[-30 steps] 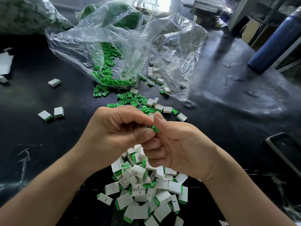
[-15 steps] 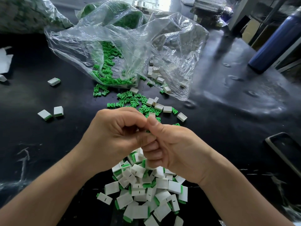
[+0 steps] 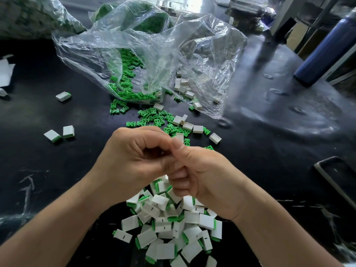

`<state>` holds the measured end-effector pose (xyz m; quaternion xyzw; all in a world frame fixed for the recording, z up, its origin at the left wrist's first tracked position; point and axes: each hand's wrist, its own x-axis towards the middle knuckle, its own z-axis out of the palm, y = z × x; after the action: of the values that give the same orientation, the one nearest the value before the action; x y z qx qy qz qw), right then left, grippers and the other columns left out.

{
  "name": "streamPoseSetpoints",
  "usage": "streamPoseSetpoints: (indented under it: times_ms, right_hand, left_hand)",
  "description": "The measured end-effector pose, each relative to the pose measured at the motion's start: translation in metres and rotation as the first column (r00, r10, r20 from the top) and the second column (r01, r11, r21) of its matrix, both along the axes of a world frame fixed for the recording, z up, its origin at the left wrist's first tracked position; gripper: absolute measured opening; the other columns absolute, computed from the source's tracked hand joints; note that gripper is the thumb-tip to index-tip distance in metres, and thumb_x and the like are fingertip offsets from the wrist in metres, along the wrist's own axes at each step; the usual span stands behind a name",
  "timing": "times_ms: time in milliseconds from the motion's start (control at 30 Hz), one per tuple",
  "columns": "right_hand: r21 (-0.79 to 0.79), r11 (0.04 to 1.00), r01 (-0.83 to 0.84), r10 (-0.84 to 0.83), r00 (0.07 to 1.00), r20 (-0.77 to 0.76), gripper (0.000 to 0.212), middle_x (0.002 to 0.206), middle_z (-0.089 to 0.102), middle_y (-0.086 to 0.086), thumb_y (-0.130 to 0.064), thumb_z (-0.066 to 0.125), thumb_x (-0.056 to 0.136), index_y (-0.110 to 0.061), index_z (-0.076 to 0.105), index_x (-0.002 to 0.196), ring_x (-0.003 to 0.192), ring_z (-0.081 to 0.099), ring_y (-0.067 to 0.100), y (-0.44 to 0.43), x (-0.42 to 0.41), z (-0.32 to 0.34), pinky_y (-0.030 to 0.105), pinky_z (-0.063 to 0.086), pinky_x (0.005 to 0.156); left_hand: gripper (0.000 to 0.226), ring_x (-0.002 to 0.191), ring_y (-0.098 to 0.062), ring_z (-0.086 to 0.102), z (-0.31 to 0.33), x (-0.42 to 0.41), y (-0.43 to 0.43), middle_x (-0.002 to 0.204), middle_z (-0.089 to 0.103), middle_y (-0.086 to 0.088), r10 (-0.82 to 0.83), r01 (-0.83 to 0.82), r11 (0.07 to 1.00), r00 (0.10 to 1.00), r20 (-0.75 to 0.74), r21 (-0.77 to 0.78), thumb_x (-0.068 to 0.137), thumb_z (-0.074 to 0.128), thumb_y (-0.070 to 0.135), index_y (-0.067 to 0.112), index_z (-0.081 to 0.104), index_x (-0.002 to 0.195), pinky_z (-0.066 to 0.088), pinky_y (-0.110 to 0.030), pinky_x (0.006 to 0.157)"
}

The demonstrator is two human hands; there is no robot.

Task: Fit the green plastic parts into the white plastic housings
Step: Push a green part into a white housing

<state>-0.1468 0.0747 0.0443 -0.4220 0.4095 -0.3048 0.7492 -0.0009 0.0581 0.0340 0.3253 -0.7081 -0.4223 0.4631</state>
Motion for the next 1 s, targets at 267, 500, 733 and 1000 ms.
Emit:
streamPoseSetpoints:
  times_ms: [267, 500, 733, 1000]
  right_hand:
    - [-0.002, 0.998, -0.070, 0.070, 0.997, -0.027, 0.035, 0.051, 0.044, -0.008, -0.041, 0.054, 0.081, -0.007, 0.048, 0.089, 0.047, 0.036, 0.006, -0.011, -0.009, -0.001, 0.017, 0.028, 0.047]
    - [-0.018, 0.999, -0.040, 0.040, 0.999, 0.037, 0.031, 0.055, 0.047, -0.004, -0.042, 0.046, 0.075, -0.011, 0.050, 0.075, 0.048, 0.038, 0.007, -0.012, -0.014, 0.002, 0.017, 0.032, 0.047]
    - [-0.139, 0.989, -0.047, 0.044, 0.999, -0.029, 0.041, 0.058, 0.047, -0.005, -0.041, 0.045, 0.074, -0.002, 0.054, 0.085, 0.055, 0.039, 0.008, -0.011, -0.015, -0.001, 0.015, 0.034, 0.050]
    - [-0.250, 0.961, -0.118, 0.059, 0.971, -0.232, 0.042, 0.068, 0.047, -0.002, -0.025, 0.037, 0.094, 0.010, 0.056, 0.108, 0.056, 0.043, 0.003, -0.011, -0.012, -0.001, 0.017, 0.036, 0.055]
  left_hand:
    - [0.026, 0.053, -0.029, 0.066, 0.001, -0.005, 0.001, 0.065, 0.068, -0.009, -0.004, 0.049, 0.969, 0.984, -0.180, 0.244, 0.056, 0.076, 0.005, 0.004, 0.071, 0.082, 0.055, -0.030, 0.054]
    - [0.027, 0.061, -0.027, 0.066, 0.003, -0.001, 0.000, 0.075, 0.069, -0.022, 0.096, -0.011, 0.896, 0.981, -0.170, 0.444, 0.061, 0.068, 0.013, 0.010, 0.074, 0.087, 0.053, -0.025, 0.058]
    - [0.020, 0.058, -0.033, 0.067, 0.009, -0.004, 0.003, 0.070, 0.067, -0.027, 0.004, 0.100, 0.886, 0.975, -0.223, 0.453, 0.068, 0.061, 0.008, 0.008, 0.075, 0.083, 0.056, -0.030, 0.058]
    - [0.020, 0.055, -0.029, 0.067, 0.012, -0.004, 0.004, 0.072, 0.068, -0.027, 0.014, 0.101, 0.873, 0.973, -0.232, 0.477, 0.064, 0.062, 0.003, 0.008, 0.076, 0.078, 0.054, -0.023, 0.053]
